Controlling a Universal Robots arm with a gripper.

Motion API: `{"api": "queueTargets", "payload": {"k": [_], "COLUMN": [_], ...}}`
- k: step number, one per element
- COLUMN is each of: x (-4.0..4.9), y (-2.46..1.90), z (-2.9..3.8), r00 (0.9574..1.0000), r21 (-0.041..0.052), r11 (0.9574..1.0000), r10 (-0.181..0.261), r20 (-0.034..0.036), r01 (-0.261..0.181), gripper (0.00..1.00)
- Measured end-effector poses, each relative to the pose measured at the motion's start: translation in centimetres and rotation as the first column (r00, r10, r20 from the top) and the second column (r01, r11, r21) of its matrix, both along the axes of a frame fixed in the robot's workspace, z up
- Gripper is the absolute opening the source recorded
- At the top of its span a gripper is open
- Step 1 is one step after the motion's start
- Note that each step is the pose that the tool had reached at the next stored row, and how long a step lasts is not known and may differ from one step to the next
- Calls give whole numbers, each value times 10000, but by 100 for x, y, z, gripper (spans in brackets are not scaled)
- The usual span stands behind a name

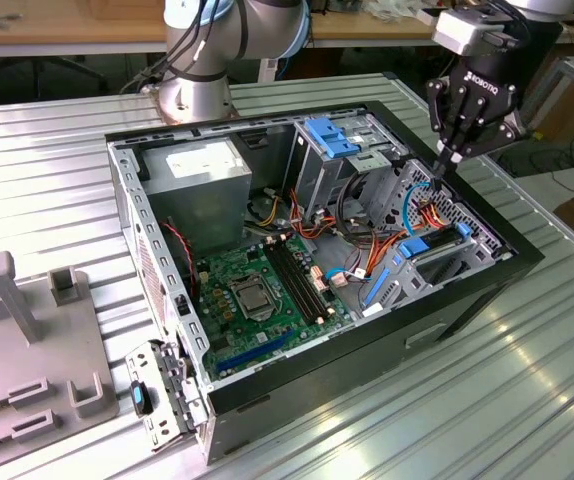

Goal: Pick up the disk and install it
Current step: 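Insert the second disk wire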

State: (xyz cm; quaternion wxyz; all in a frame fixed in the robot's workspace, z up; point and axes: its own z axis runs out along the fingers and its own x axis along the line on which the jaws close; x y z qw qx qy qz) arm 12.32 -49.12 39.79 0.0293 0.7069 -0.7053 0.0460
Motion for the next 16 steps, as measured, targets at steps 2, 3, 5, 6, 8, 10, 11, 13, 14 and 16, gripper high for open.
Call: {"api": "queueTargets", "payload": {"k": [2, 3, 5, 6, 8, 10, 11, 13, 14, 16], "x": [1, 1, 1, 1, 1, 3, 4, 4, 4, 3], "y": [1, 1, 1, 1, 4, 56, 132, 148, 148, 148], "z": [1, 1, 1, 1, -1, -12, -29, -56, -63, -84], "r00": [10000, 10000, 10000, 10000, 10000, 10000, 10000, 10000, 10000, 10000], "r21": [-4, -3, -4, -4, -5, -54, -140, -379, -477, -639], "r11": [10000, 10000, 10000, 10000, 10000, 10000, 9999, 9993, 9989, 9980], "r10": [3, 2, 2, 2, 3, 2, 4, 3, 3, 3], "r20": [0, 0, 0, 0, 0, 0, 0, 0, 0, 0], "r01": [-3, -2, -2, -2, -3, -2, -4, -3, -3, -3], "gripper": [11, 11, 11, 17, 30, 36, 36, 36, 36, 36]}}
